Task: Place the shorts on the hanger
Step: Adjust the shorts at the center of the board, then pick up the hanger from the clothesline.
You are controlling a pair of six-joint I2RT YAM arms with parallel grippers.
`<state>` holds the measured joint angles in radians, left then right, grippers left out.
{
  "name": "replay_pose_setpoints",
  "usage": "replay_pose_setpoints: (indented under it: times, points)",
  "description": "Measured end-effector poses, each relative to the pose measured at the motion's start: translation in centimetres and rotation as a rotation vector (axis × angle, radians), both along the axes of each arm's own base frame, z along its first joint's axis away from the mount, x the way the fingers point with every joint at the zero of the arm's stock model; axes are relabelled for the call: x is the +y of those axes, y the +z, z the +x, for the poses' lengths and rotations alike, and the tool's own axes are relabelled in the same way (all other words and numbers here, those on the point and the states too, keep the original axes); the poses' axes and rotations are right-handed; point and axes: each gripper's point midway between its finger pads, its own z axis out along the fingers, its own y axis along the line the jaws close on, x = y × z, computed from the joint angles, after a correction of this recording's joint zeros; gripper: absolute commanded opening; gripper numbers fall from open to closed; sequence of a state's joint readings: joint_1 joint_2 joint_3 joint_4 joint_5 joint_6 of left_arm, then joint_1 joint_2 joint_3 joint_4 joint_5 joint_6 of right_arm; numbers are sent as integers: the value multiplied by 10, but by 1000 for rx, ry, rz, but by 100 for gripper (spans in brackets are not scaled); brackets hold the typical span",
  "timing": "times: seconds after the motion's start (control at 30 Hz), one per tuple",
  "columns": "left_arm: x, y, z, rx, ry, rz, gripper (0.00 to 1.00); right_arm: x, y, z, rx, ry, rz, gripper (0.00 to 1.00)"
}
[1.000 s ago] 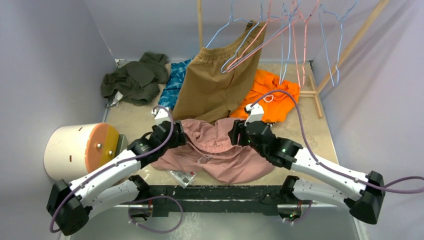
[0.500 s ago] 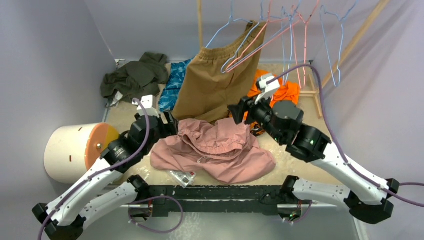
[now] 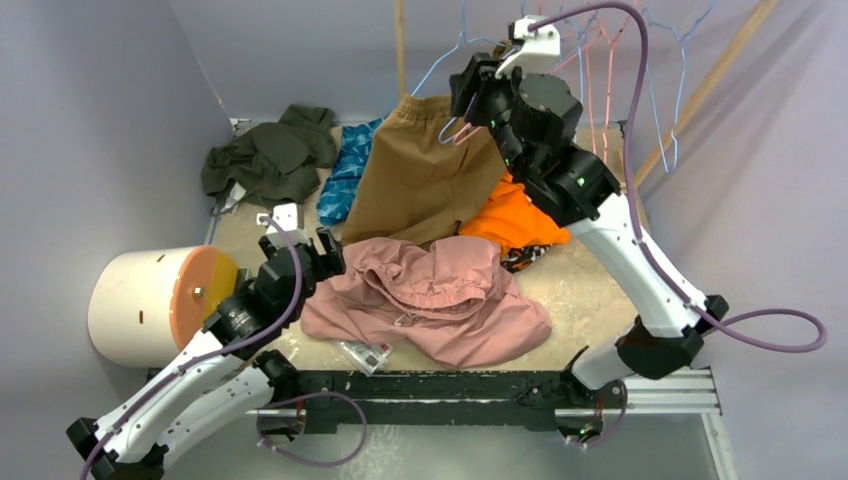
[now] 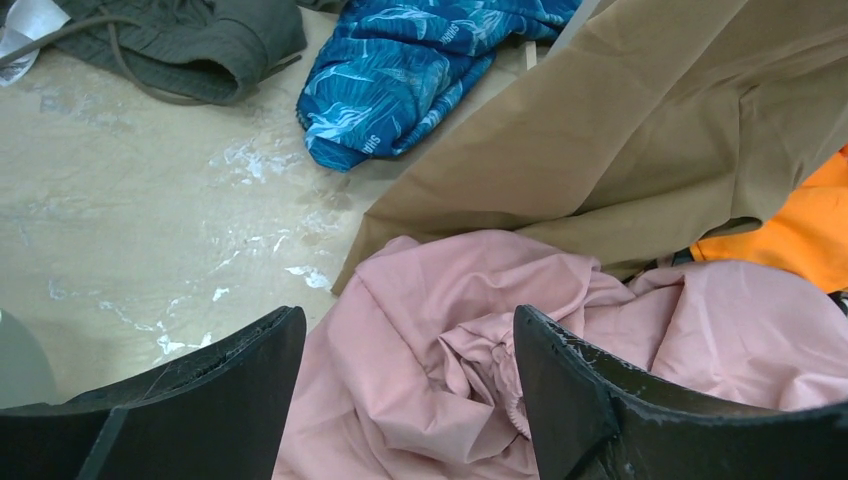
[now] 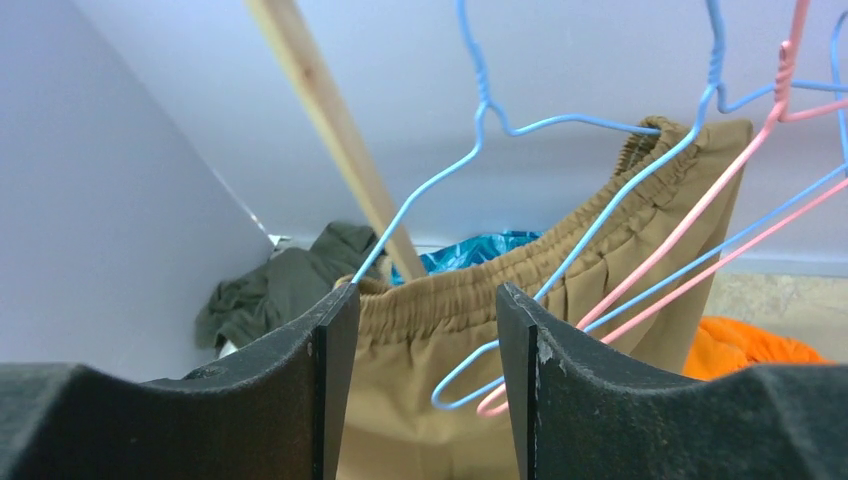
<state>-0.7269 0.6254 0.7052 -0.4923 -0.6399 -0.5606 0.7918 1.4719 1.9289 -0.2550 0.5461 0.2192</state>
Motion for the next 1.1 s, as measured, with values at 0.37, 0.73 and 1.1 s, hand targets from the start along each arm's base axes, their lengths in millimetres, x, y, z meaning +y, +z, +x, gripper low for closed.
replay_pose_setpoints:
  times: [0.37, 0.73, 1.1]
  points:
    - [-1, -5, 6, 2, 16, 16, 74, -34, -18, 48, 58, -128, 69, 56]
    - [-2, -9, 7, 14, 16, 28, 74, -48, -31, 68, 81, -178, 60, 60]
    - [-3, -10, 8, 17, 12, 41, 74, -50, -65, 99, 151, -189, 45, 60]
